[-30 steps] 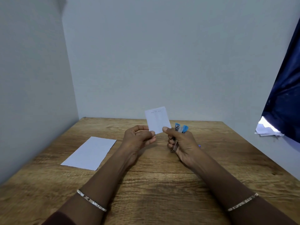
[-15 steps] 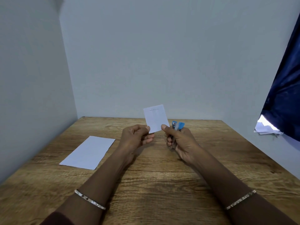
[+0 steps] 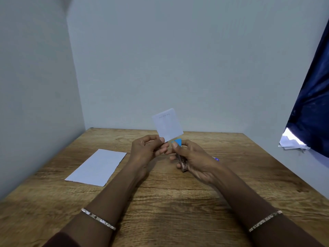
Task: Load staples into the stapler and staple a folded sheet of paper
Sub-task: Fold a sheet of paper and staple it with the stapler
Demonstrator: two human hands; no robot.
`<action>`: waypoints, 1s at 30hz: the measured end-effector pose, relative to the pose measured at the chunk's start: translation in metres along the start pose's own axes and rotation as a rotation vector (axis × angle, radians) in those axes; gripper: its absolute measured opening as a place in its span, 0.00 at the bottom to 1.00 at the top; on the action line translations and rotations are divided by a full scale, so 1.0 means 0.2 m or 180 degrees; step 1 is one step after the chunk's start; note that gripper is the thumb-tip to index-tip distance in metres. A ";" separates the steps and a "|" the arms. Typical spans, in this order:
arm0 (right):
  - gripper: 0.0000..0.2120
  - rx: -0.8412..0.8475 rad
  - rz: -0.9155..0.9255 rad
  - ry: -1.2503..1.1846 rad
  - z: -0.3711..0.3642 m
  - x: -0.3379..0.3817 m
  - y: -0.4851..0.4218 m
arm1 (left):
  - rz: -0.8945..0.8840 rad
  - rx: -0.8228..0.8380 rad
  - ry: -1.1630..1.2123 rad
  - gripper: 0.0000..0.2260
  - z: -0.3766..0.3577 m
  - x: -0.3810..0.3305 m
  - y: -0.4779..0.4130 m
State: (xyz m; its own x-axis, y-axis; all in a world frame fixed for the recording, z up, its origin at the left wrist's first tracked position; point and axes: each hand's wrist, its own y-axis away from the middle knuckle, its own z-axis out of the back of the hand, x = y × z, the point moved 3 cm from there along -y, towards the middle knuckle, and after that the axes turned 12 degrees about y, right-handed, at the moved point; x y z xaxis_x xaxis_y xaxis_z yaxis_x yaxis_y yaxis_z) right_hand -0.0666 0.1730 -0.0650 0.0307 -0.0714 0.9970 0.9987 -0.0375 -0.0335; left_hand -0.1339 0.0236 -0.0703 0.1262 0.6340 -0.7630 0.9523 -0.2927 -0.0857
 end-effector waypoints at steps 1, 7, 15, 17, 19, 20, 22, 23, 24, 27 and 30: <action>0.20 -0.0034 0.0051 -0.0005 0.00 0.00 0.00 | 0.0024 0.0033 -0.0009 0.07 0.00 0.00 0.00; 0.19 -0.0172 0.0187 -0.0435 0.04 -0.03 -0.03 | 0.0043 0.0064 -0.0059 0.05 -0.02 -0.01 0.03; 0.17 -0.0121 0.0185 -0.0730 0.05 -0.03 -0.02 | 0.0012 0.0148 -0.0246 0.04 -0.04 -0.01 0.05; 0.15 -0.0128 0.0187 -0.0766 0.05 -0.03 -0.02 | -0.0014 0.0178 -0.0254 0.04 -0.05 -0.01 0.05; 0.14 -0.0184 0.0152 -0.0787 0.05 -0.03 -0.02 | -0.0027 0.0224 -0.0271 0.04 -0.05 -0.01 0.05; 0.14 -0.0220 0.0126 -0.0808 0.06 -0.03 -0.02 | -0.0032 0.0249 -0.0288 0.05 -0.06 -0.01 0.05; 0.14 -0.0263 0.0087 -0.0829 0.06 -0.03 -0.01 | -0.0038 0.0288 -0.0312 0.06 -0.06 0.00 0.05; 0.14 -0.0276 0.0078 -0.0829 0.06 -0.03 -0.01 | -0.0039 0.0301 -0.0314 0.06 -0.06 0.00 0.05; 0.13 -0.0291 0.0070 -0.0824 0.06 -0.03 0.00 | -0.0040 0.0313 -0.0315 0.06 -0.06 0.00 0.05; 0.14 -0.0364 0.0033 -0.0790 0.06 -0.02 0.00 | -0.0059 0.0342 -0.0330 0.06 -0.06 0.00 0.05; 0.12 -0.0391 -0.0011 -0.0814 0.05 -0.01 0.00 | -0.0077 0.0336 -0.0319 0.06 -0.05 0.00 0.05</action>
State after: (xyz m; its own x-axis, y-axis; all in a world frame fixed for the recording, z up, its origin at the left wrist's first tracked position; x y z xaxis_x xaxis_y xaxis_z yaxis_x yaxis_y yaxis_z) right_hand -0.0654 0.1826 -0.0654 0.0521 0.1821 0.9819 0.9870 -0.1590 -0.0228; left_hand -0.1216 0.0273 -0.0646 0.0702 0.5686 -0.8196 0.9197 -0.3551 -0.1676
